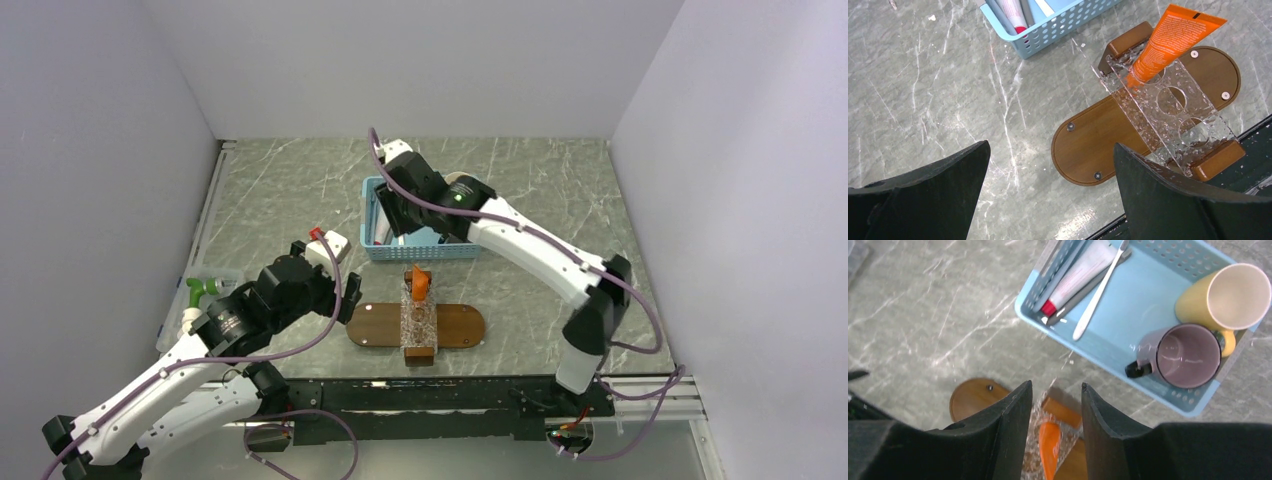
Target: Prepare toiletry sets of a toothbrush and toothpaste on the tray
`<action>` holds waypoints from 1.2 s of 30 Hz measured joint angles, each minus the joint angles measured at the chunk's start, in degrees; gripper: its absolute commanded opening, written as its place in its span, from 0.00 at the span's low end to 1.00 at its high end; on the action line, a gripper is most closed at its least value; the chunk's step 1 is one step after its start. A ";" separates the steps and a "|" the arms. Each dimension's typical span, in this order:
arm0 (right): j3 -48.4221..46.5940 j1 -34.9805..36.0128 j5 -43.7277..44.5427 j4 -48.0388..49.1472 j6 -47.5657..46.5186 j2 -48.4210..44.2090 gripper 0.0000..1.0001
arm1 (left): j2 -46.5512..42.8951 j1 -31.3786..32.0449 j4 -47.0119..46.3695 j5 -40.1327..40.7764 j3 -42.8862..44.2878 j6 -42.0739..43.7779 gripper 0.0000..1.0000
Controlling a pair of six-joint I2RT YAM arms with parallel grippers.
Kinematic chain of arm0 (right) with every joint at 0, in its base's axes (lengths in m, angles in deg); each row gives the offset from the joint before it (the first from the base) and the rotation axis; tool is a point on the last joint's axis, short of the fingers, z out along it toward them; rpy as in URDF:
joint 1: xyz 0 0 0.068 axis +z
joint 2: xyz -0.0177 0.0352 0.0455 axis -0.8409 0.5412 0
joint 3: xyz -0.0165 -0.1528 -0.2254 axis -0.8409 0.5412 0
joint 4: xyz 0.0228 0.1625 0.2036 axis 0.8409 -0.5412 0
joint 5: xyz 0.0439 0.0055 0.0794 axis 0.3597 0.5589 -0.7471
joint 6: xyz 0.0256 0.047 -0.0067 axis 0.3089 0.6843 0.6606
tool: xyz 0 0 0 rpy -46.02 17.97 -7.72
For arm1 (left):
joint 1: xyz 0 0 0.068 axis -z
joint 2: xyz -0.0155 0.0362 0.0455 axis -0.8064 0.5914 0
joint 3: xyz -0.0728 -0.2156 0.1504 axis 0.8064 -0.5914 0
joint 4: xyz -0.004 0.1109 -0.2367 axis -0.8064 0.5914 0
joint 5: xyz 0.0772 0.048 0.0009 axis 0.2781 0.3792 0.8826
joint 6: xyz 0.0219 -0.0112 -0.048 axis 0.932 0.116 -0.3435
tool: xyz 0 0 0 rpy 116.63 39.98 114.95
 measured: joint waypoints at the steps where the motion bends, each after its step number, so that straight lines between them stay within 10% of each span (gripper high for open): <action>1: -2.36 -0.79 0.07 -0.59 0.33 2.19 0.43 | -0.07 0.00 -0.02 0.09 0.00 0.04 0.99; 36: -18.08 -11.58 -7.78 -2.75 1.81 34.80 0.41 | -0.13 0.00 0.07 1.97 0.00 0.15 0.99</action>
